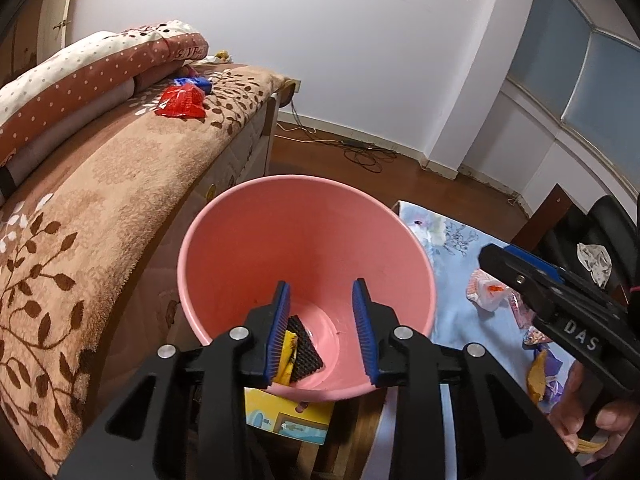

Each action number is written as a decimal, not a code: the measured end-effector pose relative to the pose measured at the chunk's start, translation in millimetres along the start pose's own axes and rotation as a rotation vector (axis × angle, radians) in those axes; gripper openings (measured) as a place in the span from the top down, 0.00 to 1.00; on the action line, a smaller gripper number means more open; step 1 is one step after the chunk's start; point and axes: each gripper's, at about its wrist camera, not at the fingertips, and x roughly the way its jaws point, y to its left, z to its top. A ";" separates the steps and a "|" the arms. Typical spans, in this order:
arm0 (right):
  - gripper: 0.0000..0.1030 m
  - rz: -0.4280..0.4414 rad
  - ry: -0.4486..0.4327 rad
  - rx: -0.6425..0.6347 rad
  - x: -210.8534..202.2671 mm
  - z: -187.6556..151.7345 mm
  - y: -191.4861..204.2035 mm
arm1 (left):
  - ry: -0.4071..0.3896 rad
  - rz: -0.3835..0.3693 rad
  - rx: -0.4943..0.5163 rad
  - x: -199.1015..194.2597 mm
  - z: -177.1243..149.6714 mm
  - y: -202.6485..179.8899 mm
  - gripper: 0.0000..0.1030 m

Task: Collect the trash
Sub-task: 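Carry both items over the pink bucket and open both grippers to drop them, then move both grippers back over the table toward the remaining trash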

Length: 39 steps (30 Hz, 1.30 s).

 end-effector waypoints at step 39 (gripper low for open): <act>0.45 -0.266 -0.028 0.319 -112.7 -115.8 -183.2 | 0.156 -0.208 0.240 37.3 -32.9 -138.7 0.68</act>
